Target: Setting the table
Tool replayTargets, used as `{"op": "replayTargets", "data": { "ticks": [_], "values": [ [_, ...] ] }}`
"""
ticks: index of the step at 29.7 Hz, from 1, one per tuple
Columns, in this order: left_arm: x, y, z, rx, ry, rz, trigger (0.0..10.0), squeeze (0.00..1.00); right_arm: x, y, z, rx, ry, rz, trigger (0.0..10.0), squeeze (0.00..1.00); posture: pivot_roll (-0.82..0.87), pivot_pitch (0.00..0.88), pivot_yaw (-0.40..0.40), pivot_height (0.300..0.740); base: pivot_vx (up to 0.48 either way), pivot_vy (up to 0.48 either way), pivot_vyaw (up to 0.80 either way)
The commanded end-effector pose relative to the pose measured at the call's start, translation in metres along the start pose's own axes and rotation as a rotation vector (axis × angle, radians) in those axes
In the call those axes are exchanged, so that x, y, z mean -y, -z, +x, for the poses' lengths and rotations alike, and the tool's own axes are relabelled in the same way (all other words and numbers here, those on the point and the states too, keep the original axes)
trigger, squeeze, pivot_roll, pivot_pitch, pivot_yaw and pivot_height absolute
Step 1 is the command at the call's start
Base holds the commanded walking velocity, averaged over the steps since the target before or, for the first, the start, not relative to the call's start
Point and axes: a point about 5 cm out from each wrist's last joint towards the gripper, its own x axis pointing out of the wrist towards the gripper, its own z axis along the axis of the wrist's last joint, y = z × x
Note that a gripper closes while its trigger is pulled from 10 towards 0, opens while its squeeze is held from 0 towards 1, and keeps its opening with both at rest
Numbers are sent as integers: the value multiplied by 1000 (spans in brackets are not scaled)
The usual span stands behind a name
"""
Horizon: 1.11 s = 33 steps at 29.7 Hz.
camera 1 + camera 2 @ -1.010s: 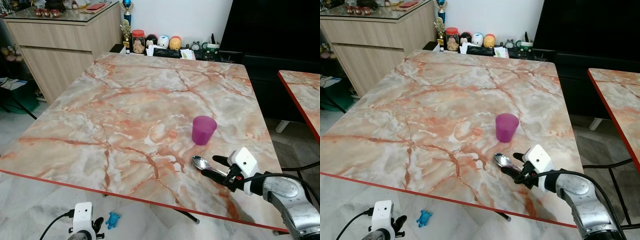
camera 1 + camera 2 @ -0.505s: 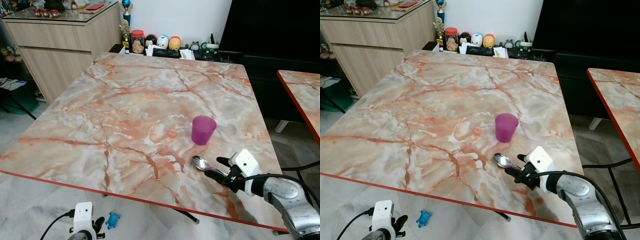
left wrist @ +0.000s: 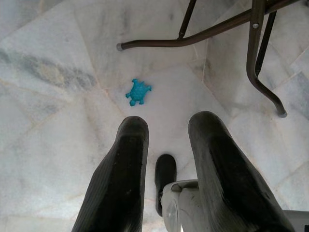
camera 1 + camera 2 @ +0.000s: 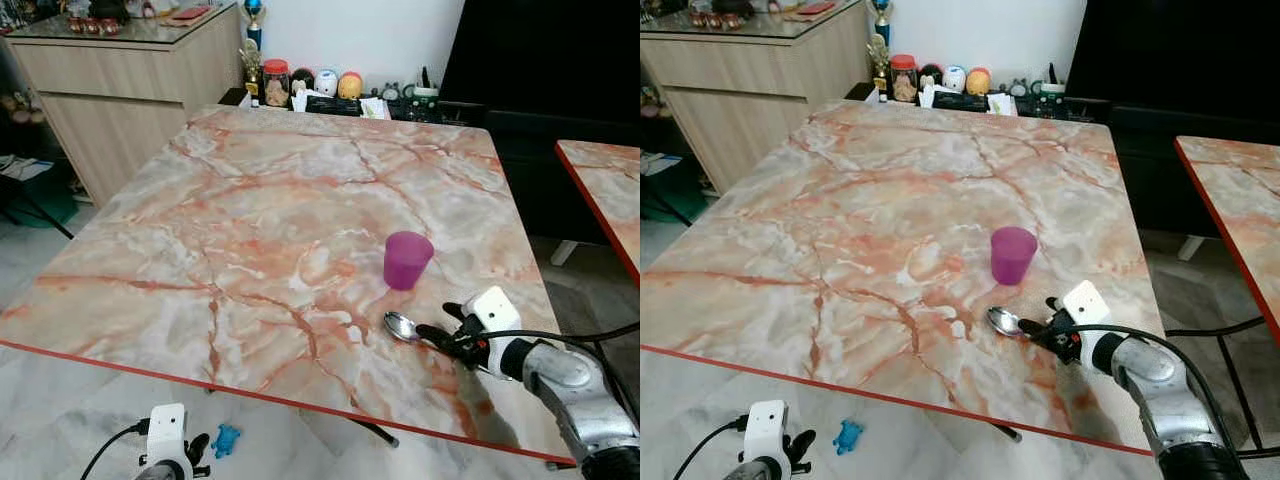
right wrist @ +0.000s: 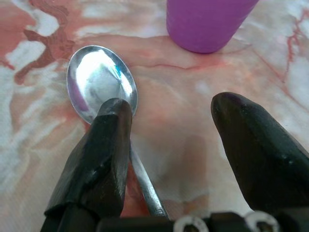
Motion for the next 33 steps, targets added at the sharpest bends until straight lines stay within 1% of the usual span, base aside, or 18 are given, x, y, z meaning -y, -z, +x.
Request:
{"op": "replayTargets", "data": {
  "ticks": [1,4,8,14,22,27,33],
  "values": [
    [-2,3,-1,-16,-8,-9,10000,0,2,-3,1,20,-4,8,10000,0,119,0,-16,740,0,0,0],
    [-2,3,-1,-15,-10,-11,10000,0,2,-4,1,29,-22,13,10000,0,117,0,-15,740,0,0,0],
    [-3,3,-1,-15,-10,-12,10000,0,3,-5,-4,39,-44,12,10000,0,115,0,-14,740,0,0,0],
    [-3,3,-1,-16,-8,-10,10000,0,5,0,-12,11,-70,-1,10000,0,113,1,-12,740,0,0,0],
    [-3,2,-1,-16,-9,-9,10000,0,7,4,-13,-17,-69,-6,10000,0,114,1,-10,740,0,0,0],
    [-3,2,-1,-15,-11,-9,10000,0,4,2,-12,-6,-97,1,10000,0,116,1,-9,740,0,0,0],
    [-3,2,-1,-16,-10,-9,10000,0,4,4,-15,-19,-111,4,10000,0,115,3,-10,740,0,0,0]
  ]
}}
